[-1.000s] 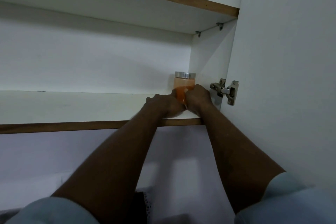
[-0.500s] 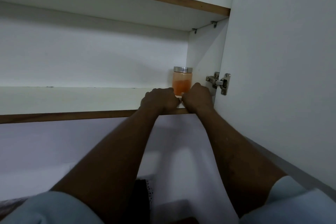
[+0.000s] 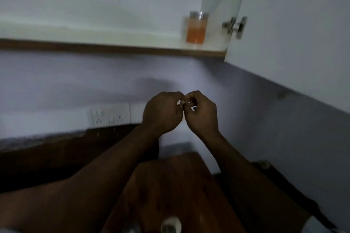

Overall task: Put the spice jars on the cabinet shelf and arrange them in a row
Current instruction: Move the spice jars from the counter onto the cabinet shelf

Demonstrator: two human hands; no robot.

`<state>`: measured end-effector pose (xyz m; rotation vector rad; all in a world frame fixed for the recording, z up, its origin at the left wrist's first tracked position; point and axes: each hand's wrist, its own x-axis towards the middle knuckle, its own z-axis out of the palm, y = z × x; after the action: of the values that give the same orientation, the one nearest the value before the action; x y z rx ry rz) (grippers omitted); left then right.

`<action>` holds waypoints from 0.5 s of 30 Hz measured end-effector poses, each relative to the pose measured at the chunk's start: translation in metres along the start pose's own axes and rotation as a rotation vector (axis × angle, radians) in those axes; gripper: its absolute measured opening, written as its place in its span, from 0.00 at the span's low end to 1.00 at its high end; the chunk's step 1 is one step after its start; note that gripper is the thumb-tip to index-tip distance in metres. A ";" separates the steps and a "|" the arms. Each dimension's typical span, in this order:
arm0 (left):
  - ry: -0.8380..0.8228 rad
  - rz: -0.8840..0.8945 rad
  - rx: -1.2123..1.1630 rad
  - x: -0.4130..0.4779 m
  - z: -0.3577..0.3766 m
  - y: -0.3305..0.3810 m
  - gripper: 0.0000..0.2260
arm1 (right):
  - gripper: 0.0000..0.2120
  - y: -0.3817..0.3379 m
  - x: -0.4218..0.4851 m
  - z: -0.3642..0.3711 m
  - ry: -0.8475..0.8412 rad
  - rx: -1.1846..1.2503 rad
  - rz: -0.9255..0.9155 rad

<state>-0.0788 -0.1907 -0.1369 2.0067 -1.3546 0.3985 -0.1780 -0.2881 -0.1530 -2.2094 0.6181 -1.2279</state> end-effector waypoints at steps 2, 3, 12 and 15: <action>-0.071 -0.041 -0.030 -0.037 0.013 -0.008 0.13 | 0.03 0.008 -0.035 0.008 -0.057 -0.030 0.036; -0.101 -0.065 -0.046 -0.055 0.020 -0.012 0.12 | 0.03 0.012 -0.052 0.013 -0.090 -0.046 0.054; -0.416 -0.148 -0.117 -0.192 0.084 -0.046 0.12 | 0.13 0.066 -0.195 0.049 -0.413 -0.147 0.262; -0.510 -0.172 -0.121 -0.230 0.108 -0.054 0.13 | 0.14 0.087 -0.235 0.063 -0.550 -0.188 0.463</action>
<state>-0.1376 -0.0910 -0.3696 2.1842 -1.4379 -0.2894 -0.2480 -0.1944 -0.3833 -2.2341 0.9608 -0.3196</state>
